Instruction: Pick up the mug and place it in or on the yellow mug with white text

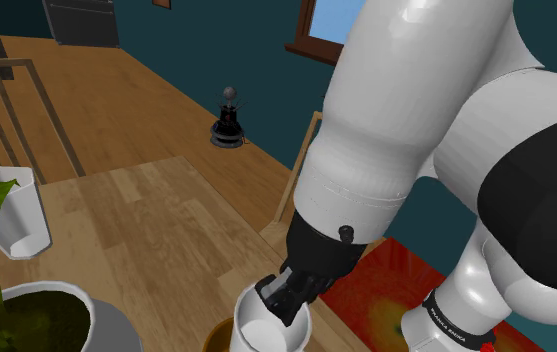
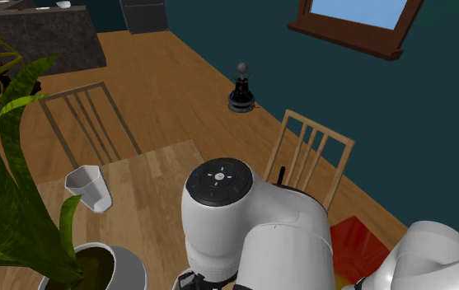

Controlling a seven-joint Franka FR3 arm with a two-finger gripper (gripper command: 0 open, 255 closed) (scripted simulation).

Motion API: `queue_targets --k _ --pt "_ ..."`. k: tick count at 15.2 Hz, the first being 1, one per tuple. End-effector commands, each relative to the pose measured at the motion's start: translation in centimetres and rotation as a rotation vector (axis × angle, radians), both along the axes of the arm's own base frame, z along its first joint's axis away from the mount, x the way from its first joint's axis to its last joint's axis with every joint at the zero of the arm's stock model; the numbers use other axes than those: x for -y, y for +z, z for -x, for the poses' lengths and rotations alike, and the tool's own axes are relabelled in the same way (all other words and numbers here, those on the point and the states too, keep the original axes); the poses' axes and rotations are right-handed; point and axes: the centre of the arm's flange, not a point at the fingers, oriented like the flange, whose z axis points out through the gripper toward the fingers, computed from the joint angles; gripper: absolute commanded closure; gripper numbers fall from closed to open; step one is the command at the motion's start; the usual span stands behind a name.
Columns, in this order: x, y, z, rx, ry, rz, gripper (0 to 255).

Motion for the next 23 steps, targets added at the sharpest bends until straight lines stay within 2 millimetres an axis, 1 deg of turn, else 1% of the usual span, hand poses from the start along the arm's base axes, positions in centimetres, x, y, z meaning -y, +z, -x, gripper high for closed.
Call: queue_targets --k 1,3,10,11,16,19,20,23 --pt "0.0 -1.1 0.0 0.0 0.0 -0.001 255" --pt "0.0 -1.9 0.0 0.0 0.0 -0.001 255" --pt "0.0 -1.9 0.0 0.0 0.0 -0.001 255" --pt "0.0 -1.9 0.0 0.0 0.0 -0.001 0" --pt "0.0 -1.9 0.0 0.0 0.0 -0.001 0" --pt "0.3 2.1 0.1 0.0 0.0 -0.001 0" --pt "0.3 3.1 0.1 0.0 0.0 -0.001 0" --pt "0.4 3.1 0.1 0.0 0.0 -0.001 0"
